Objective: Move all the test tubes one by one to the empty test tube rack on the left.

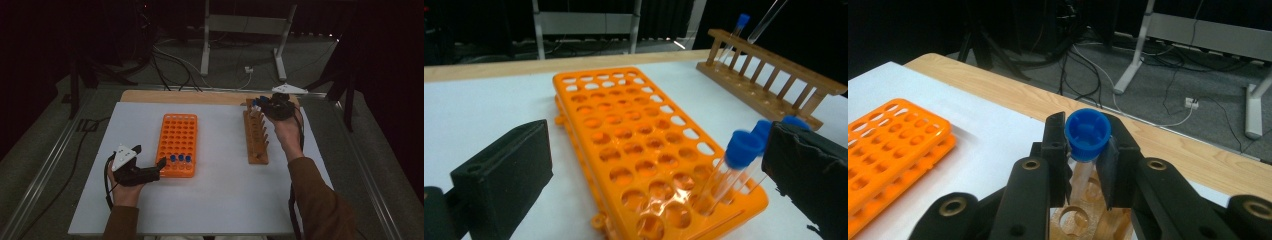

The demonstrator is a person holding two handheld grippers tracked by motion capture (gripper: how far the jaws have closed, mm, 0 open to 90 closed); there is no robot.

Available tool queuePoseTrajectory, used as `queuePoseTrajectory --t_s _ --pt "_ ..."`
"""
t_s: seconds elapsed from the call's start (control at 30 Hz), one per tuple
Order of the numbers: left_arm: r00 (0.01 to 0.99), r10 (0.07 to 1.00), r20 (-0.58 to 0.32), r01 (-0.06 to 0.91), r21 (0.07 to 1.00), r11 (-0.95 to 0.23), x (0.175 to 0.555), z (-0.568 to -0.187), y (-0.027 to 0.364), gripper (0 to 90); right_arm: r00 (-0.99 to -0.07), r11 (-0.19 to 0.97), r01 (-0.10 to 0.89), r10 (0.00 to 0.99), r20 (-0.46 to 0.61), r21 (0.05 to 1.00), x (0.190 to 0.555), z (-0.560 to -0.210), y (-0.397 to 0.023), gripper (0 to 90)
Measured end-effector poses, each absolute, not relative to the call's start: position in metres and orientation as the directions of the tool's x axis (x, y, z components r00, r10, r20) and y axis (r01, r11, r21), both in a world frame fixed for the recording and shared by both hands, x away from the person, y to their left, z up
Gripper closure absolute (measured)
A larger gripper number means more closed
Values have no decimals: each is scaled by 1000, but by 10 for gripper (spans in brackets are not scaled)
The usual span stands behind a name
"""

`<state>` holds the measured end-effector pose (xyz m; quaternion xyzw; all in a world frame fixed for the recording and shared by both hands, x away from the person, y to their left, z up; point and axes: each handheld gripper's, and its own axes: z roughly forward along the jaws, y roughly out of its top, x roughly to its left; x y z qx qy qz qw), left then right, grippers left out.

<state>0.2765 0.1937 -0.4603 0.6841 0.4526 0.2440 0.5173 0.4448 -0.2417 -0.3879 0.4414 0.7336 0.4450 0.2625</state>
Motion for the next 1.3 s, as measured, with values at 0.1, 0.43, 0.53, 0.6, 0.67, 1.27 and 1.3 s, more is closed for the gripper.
queuePoseTrajectory --t_s 0.1,0.43,0.53,0.6,0.67,1.27,1.3 --pt "481 868 -121 360 931 -70 277 -456 191 10 -489 221 412 872 10 884 441 -386 -239 766" --pt "495 866 -67 307 946 -102 279 -440 175 33 -561 218 431 825 71 875 429 -384 -226 765" --pt "499 866 -37 284 951 -123 280 -434 166 42 -581 230 427 811 70 875 425 -383 -219 765" --pt "512 858 -32 280 951 -132 282 -430 160 42 -594 239 424 801 70 873 423 -382 -215 765" --pt "522 853 -29 279 950 -138 284 -428 153 43 -606 246 422 792 69 873 420 -380 -210 765" --pt "554 832 -32 291 944 -157 294 -419 114 72 -707 276 399 699 102 874 390 -365 -177 764" --pt "557 830 -29 291 943 -162 294 -419 113 73 -713 280 398 693 103 874 388 -365 -175 765"
